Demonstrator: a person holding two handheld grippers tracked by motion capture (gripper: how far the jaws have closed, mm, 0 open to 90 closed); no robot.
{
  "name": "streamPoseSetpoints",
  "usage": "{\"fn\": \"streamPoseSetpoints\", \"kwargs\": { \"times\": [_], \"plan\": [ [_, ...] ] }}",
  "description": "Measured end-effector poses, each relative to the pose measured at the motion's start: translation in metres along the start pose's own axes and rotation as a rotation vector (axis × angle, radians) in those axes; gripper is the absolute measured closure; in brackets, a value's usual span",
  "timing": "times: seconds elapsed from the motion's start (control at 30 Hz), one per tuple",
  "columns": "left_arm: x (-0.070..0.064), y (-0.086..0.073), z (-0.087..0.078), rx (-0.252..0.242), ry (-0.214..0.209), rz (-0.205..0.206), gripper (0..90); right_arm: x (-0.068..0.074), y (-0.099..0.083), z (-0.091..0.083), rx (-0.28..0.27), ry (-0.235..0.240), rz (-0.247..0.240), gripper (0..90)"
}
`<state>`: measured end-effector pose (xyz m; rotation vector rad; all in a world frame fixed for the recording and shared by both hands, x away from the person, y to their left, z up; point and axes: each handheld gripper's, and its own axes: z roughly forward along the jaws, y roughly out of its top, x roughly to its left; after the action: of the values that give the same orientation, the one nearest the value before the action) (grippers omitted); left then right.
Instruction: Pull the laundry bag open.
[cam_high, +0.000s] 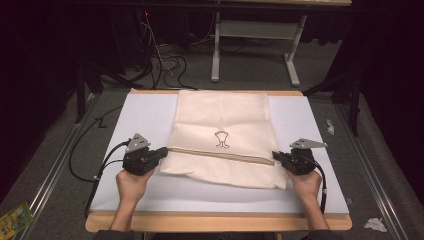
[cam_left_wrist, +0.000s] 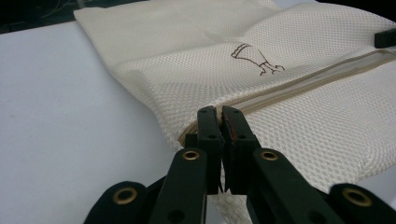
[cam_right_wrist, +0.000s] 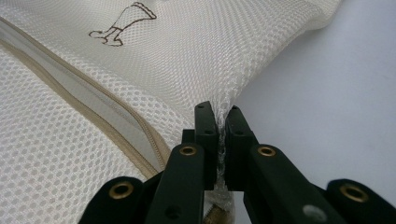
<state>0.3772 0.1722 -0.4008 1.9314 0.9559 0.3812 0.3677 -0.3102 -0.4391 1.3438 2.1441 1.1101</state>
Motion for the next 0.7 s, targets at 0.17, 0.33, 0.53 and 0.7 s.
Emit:
{"fn": "streamPoseSetpoints", "kwargs": {
  "times": [0.17, 0.33, 0.53, 0.7],
  "plan": [
    [0.0008, -0.0025, 0.0000, 0.000, -0.003, 0.000, 87.2, 0.0005, 0.0010, 0.0017, 0.012, -0.004, -0.006, 88.0],
    [0.0048, -0.0054, 0.0003, 0.004, -0.005, -0.011, 87.2, -0.0012, 0.0026, 0.0006, 0.003, -0.022, -0.016, 88.1],
    [0.0059, -0.0064, -0.0049, 0.003, 0.008, -0.003, 87.2, 0.0002, 0.0038, 0.0004, 0.001, -0.025, -0.018, 88.1],
    [0.0067, -0.0096, -0.0034, 0.009, 0.003, -0.005, 87.2, -0.0014, 0.0047, -0.0006, 0.000, -0.026, -0.022, 88.1]
  ]
}}
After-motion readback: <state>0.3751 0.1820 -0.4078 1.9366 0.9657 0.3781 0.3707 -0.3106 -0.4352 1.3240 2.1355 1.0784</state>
